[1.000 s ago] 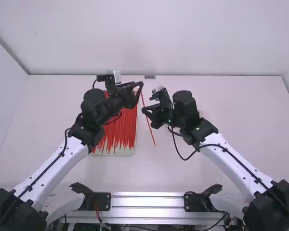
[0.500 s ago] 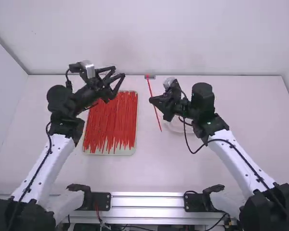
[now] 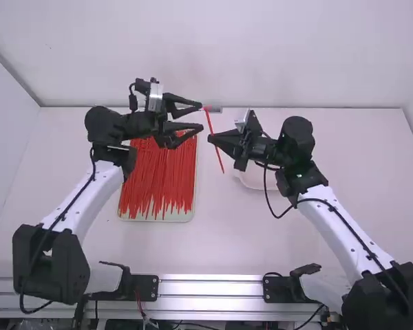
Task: Fasten the cable tie
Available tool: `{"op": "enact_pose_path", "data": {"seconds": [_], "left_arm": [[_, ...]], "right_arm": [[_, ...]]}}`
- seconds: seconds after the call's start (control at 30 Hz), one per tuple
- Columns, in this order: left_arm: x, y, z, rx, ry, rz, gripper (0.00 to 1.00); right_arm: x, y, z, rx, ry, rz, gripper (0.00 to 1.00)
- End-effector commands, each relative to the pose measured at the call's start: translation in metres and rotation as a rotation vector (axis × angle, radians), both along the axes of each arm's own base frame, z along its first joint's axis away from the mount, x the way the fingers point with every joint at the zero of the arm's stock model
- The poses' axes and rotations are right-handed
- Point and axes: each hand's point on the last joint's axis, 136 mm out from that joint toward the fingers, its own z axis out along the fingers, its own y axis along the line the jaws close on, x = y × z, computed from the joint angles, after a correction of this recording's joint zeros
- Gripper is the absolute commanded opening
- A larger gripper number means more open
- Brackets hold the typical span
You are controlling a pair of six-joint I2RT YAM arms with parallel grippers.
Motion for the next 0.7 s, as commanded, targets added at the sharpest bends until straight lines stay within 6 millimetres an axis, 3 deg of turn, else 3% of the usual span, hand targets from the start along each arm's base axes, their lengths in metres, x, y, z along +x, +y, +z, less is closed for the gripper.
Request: {"op": "enact_pose_path", "data": {"seconds": [0.0,0.2,0.53,0.67], "left_arm": [[-0.018,-0.008,0.011,0.043,-0.029,-0.105,0.61],[-0.028,-0.016,0.023,0.066,-0.039,-0.163,0.42],[-0.024,-0.015,0.029,0.047,-0.045,-0.136,0.4],[-0.024,-0.015,0.032,0.037,-0.059,-0.128,0.33]], "right_arm": [[-0.006,0.006,0.012,0.012,-0.031,0.037,0.0],[-0.006,0.006,0.016,0.022,-0.054,0.037,0.0],[-0.012,0.002,0.034,0.063,-0.136,0.074,0.0],[-0.012,0.002,0.036,0.067,-0.145,0.074,0.0]]}}
